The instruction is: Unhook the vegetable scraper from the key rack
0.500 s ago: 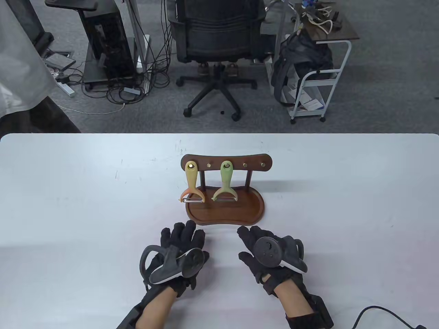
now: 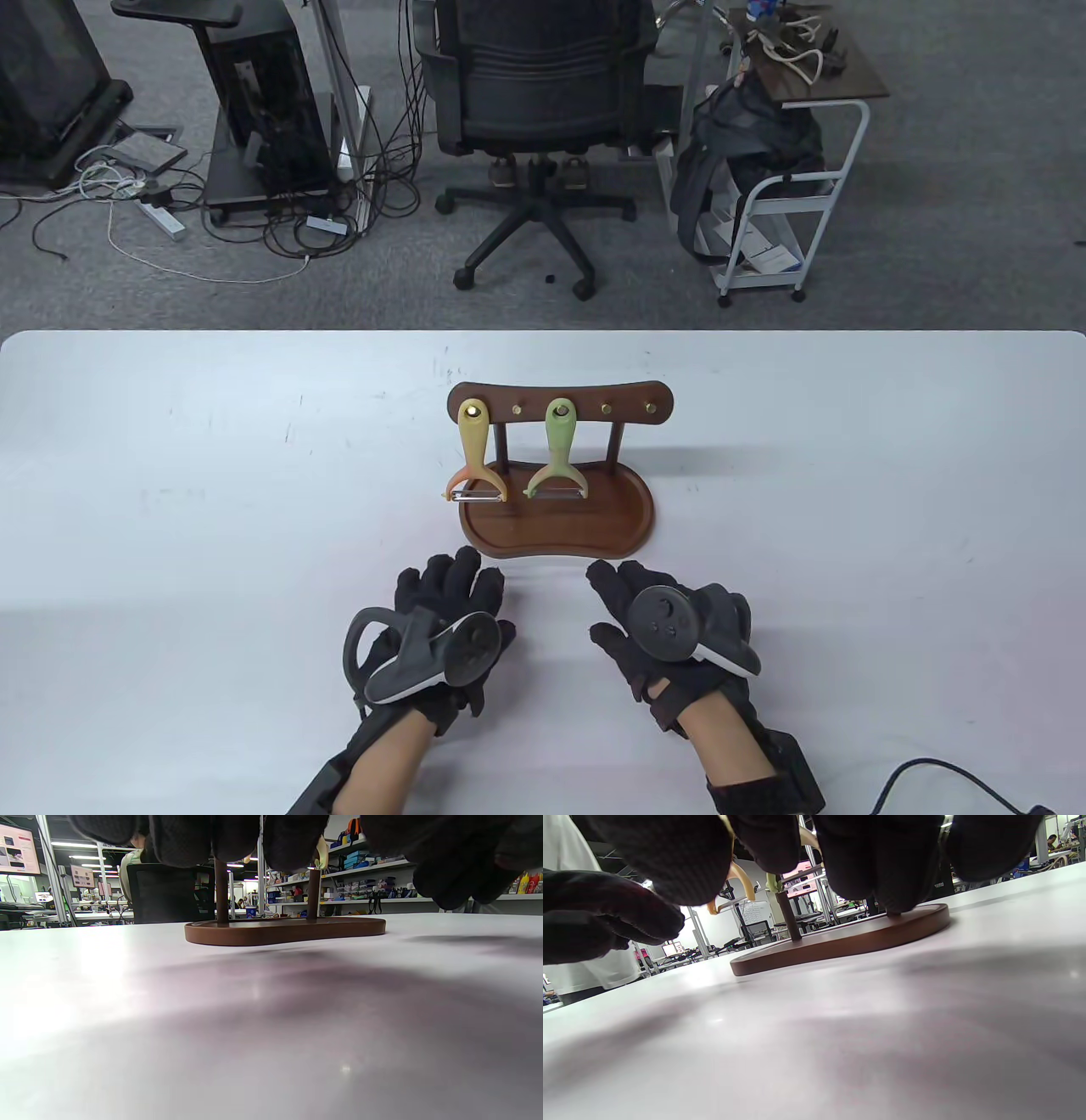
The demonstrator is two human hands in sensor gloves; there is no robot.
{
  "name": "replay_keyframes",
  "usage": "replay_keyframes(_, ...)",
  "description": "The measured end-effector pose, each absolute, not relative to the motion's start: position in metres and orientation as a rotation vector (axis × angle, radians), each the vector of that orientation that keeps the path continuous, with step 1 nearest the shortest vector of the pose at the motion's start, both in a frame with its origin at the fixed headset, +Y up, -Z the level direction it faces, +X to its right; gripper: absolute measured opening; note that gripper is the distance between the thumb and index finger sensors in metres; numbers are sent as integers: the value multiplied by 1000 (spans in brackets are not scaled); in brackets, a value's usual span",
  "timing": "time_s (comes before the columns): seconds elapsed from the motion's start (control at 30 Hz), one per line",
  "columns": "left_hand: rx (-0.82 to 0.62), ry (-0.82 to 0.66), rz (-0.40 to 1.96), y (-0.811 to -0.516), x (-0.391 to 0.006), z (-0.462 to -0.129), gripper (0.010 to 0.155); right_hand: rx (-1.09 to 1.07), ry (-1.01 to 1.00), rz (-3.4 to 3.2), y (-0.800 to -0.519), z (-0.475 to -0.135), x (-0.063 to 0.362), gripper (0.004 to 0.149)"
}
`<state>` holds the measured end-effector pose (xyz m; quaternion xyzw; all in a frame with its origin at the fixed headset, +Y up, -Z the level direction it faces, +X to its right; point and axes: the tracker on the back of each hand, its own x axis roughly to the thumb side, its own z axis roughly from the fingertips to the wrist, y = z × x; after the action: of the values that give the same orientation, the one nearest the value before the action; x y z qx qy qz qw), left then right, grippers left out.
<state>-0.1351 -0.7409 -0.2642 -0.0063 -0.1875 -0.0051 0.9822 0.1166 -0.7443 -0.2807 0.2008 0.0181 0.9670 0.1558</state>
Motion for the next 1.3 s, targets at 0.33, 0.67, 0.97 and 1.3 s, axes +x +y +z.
replay_keyframes(0.33, 54, -316, 120, -732, -150, -266, 71, 584, 63, 2765, -745, -281, 115, 72)
replay_keyframes(0.67, 76, -189, 301, -729, -173, -282, 73, 574, 89, 2753, -745, -282, 116, 71)
replay_keyframes(0.97, 72, -108, 393, -721, -186, -314, 74, 608, 99, 2756, -745, -281, 109, 71)
replay_keyframes(1.3, 46, -56, 483, -710, -186, -358, 76, 578, 143, 2729, -750, -285, 112, 71)
